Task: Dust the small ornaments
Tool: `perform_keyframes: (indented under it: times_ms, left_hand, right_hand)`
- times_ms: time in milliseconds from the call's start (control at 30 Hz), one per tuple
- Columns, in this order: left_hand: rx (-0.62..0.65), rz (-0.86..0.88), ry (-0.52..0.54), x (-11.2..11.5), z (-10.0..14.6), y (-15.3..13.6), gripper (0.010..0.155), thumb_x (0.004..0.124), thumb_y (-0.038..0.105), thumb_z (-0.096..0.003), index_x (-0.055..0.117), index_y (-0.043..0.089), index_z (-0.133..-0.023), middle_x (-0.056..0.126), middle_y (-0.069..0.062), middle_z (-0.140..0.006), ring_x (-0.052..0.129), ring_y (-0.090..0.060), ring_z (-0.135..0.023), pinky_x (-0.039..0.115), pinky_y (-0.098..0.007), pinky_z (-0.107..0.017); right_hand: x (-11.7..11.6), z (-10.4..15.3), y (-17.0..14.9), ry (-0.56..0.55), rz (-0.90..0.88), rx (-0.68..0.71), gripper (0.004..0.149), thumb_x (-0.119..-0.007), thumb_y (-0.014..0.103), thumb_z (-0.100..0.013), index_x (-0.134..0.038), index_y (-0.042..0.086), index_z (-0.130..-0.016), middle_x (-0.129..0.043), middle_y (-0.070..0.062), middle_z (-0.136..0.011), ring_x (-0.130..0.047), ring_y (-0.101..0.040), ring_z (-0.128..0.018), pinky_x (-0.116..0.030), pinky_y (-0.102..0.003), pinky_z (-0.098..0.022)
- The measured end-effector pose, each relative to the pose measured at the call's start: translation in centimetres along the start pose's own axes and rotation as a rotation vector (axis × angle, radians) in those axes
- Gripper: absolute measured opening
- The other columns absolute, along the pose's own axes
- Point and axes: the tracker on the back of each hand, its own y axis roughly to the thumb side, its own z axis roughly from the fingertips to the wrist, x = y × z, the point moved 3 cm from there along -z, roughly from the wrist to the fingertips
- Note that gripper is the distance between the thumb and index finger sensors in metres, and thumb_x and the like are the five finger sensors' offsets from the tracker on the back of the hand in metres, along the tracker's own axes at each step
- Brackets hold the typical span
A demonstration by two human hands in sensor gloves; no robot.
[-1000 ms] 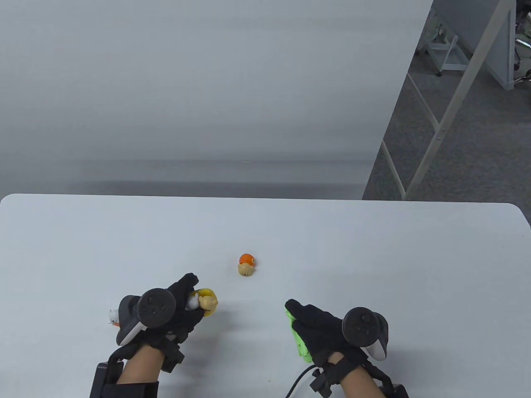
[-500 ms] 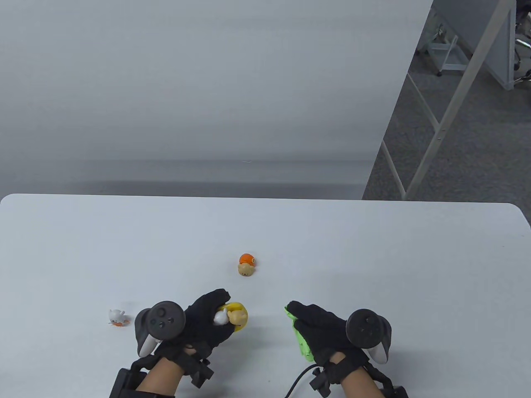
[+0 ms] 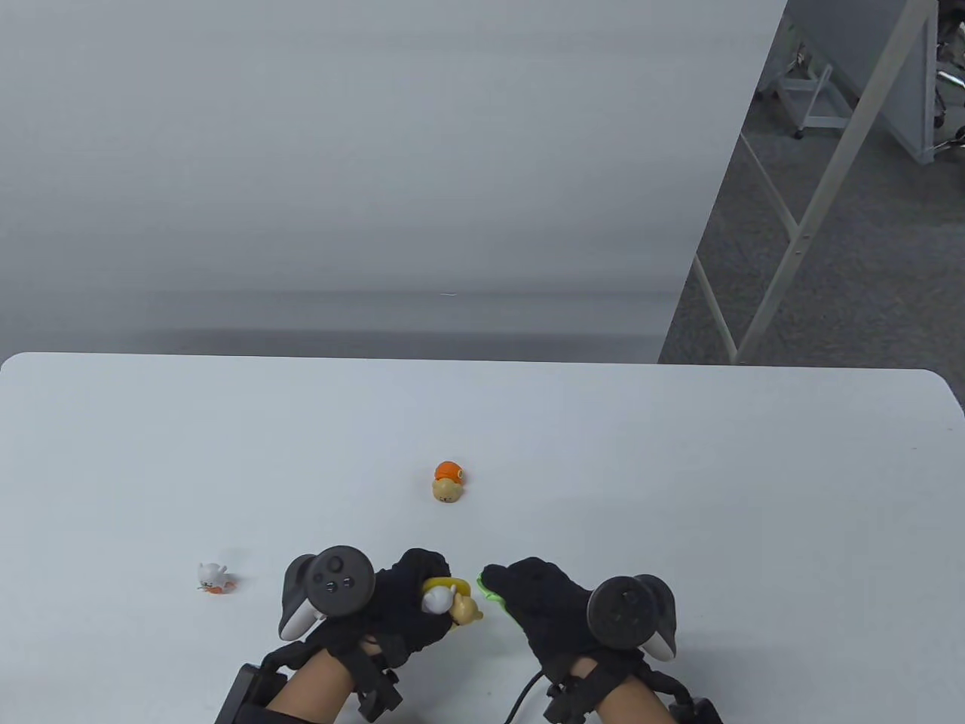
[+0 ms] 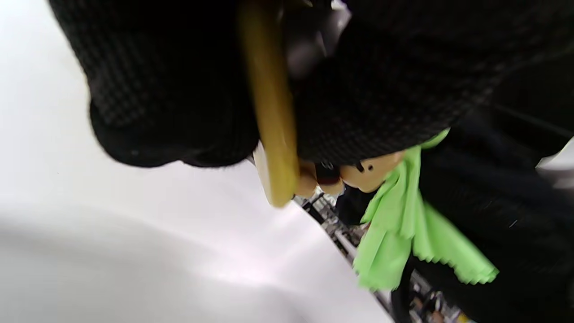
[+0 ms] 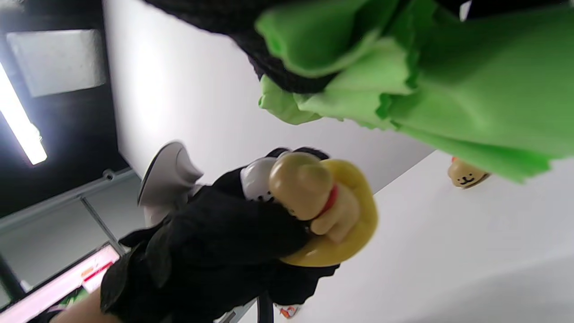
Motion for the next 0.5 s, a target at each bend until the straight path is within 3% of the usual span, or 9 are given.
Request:
perform_keyframes:
  times_ms: [67, 200, 233, 400, 500]
  left_hand:
    - [0.023, -0.127, 0.012, 0.7, -0.3, 0.8, 0.08, 0.112, 0.036, -0.0327, 0.07, 0.003, -0.093, 0.088, -0.019, -0.086, 0.11, -0.027, -0.05, 0.105, -0.034, -0.025]
    - [0.028, -0.124, 0.043, 1.6, -0.8, 1.5, 0.079, 0.116, 0.034, -0.0279, 0.076, 0.004, -0.09, 0.088, -0.018, -0.083, 0.11, -0.026, -0.047, 0.105, -0.035, -0.022]
    - [0.035, -0.188, 0.058, 1.4, -0.7, 1.4, 0.08, 0.116, 0.036, -0.0271, 0.077, 0.005, -0.089, 0.09, -0.016, -0.082, 0.111, -0.023, -0.046, 0.106, -0.032, -0.022]
    - [0.044, -0.111, 0.112, -0.1, -0.2, 1.3, 0.079, 0.118, 0.036, -0.0246, 0.08, 0.006, -0.087, 0.093, -0.015, -0.08, 0.114, -0.022, -0.045, 0.107, -0.032, -0.02]
    - [0.057, -0.186, 0.076, 0.5, -0.4, 1.8, 0.079, 0.118, 0.035, -0.0247, 0.08, 0.006, -0.087, 0.093, -0.015, -0.08, 0.114, -0.023, -0.046, 0.107, -0.033, -0.02]
  right_hand:
    - [-0.7, -0.5, 1.0, 0.004, 0.048, 0.049, 0.041, -0.08, 0.008, -0.053, -0.082, 0.012, -0.094, -0.083, -0.04, -0.084, -0.091, -0.052, -0.062, -0.075, -0.076, -0.05]
    - [-2.8, -1.0, 2.5, 0.078, 0.176, 0.131, 0.04, -0.079, 0.007, -0.053, -0.084, 0.014, -0.091, -0.08, -0.04, -0.085, -0.088, -0.053, -0.063, -0.073, -0.076, -0.051]
    - [-2.7, -0.9, 2.4, 0.049, 0.193, 0.134, 0.039, -0.08, 0.007, -0.052, -0.086, 0.015, -0.09, -0.08, -0.04, -0.085, -0.088, -0.054, -0.063, -0.073, -0.077, -0.051]
    - [-1.7, -0.4, 0.3, 0.037, 0.097, 0.061, 0.04, -0.081, 0.004, -0.052, -0.084, 0.011, -0.091, -0.082, -0.042, -0.084, -0.089, -0.055, -0.062, -0.072, -0.078, -0.051]
    - [-2.6, -0.7, 2.3, 0.064, 0.179, 0.145, 0.04, -0.081, 0.004, -0.051, -0.085, 0.009, -0.09, -0.083, -0.041, -0.083, -0.089, -0.054, -0.061, -0.074, -0.077, -0.05]
